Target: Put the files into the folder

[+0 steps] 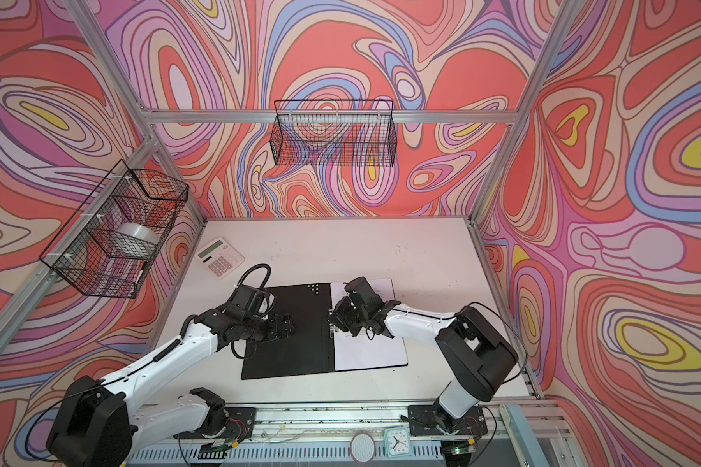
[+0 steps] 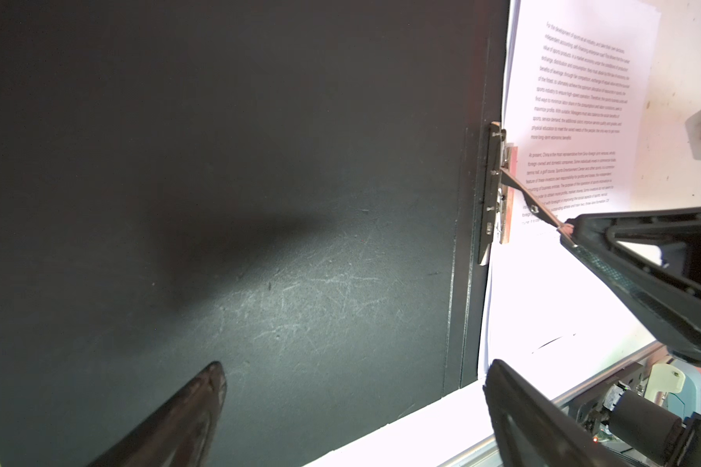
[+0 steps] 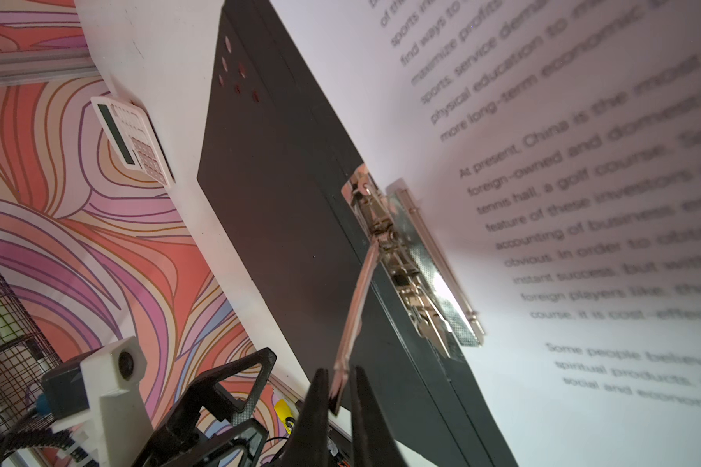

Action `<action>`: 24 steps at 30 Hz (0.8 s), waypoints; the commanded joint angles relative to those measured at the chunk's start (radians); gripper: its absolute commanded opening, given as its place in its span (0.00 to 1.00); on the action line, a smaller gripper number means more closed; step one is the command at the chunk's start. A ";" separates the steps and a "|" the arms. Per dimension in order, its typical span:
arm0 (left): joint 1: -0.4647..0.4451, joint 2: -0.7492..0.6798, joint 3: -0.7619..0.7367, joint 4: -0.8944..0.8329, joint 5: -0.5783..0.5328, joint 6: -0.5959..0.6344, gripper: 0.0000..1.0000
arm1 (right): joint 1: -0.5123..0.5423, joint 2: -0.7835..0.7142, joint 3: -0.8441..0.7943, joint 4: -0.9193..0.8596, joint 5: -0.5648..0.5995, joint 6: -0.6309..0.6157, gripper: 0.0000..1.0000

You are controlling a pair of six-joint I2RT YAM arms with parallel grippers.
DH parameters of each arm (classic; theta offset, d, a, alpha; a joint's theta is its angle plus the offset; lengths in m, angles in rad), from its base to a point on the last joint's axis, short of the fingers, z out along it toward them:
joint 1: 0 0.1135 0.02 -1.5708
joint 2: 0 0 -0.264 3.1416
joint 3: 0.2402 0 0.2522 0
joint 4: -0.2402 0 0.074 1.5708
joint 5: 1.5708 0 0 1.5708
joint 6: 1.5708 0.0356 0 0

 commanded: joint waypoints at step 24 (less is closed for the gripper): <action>0.002 0.071 0.031 0.063 0.080 -0.057 1.00 | -0.075 0.058 0.153 -0.113 -0.066 -0.202 0.00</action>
